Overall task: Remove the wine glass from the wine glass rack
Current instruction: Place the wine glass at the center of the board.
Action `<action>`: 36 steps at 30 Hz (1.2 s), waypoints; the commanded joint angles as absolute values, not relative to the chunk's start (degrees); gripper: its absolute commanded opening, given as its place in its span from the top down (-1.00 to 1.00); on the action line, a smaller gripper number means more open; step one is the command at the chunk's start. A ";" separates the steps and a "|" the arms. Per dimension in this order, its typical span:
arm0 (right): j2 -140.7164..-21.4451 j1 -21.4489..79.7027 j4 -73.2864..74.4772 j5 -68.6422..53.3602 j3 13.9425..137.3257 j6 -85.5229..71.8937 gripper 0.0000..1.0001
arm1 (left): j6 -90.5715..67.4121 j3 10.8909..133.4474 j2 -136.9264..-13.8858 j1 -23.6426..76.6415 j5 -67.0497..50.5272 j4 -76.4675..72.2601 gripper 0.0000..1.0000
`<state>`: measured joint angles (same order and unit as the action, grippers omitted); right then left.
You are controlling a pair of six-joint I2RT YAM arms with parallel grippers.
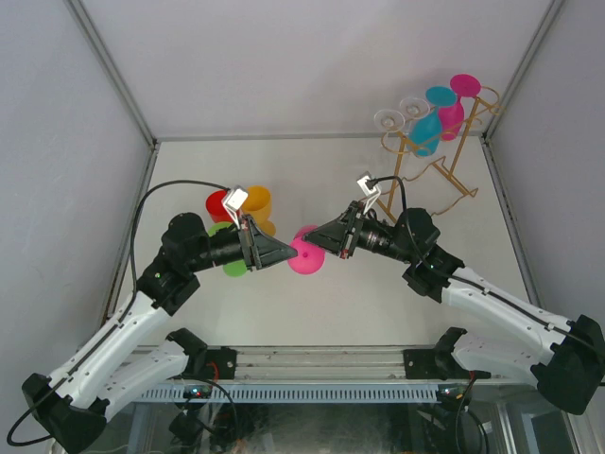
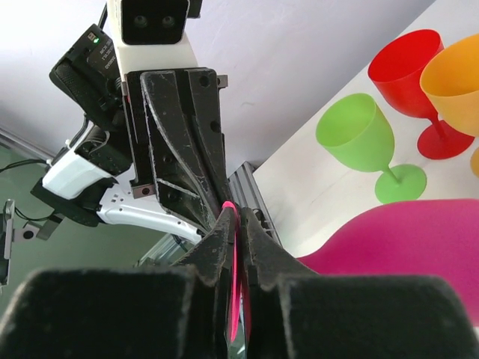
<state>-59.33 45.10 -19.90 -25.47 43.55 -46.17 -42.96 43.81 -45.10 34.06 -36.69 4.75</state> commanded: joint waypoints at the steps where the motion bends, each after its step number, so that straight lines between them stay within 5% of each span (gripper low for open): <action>1: -59.02 45.61 -21.15 -27.42 45.26 -44.97 1.00 | -41.82 43.47 -44.67 34.54 -38.48 1.26 0.98; 4: -58.84 45.62 -20.15 -27.20 45.63 -44.40 0.94 | -41.21 43.82 -44.56 34.65 -38.60 1.23 1.00; 10: -56.35 45.33 -8.59 -23.56 48.06 -39.24 0.07 | -39.90 43.73 -42.36 34.63 -36.43 1.29 0.99; 13: -54.67 43.32 -3.13 -25.57 48.48 -39.77 -0.11 | -39.34 43.38 -41.27 34.63 -35.05 1.32 1.00; 20: -52.75 41.68 -0.07 -35.39 48.45 -45.28 -0.19 | -38.76 43.33 -40.74 34.63 -33.12 1.81 1.00; 26: -54.39 46.16 -1.32 -32.30 48.23 -47.74 -0.20 | -38.76 43.41 -40.53 34.68 -32.14 2.11 0.99; 36: -57.00 48.75 -17.42 -27.06 43.86 -53.91 0.29 | -38.76 43.59 -40.29 34.63 -32.05 2.32 0.99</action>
<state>-56.34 47.53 -9.32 -29.15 43.88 -51.99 -39.88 43.81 -41.19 34.39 -32.73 4.34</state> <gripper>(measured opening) 0.398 0.010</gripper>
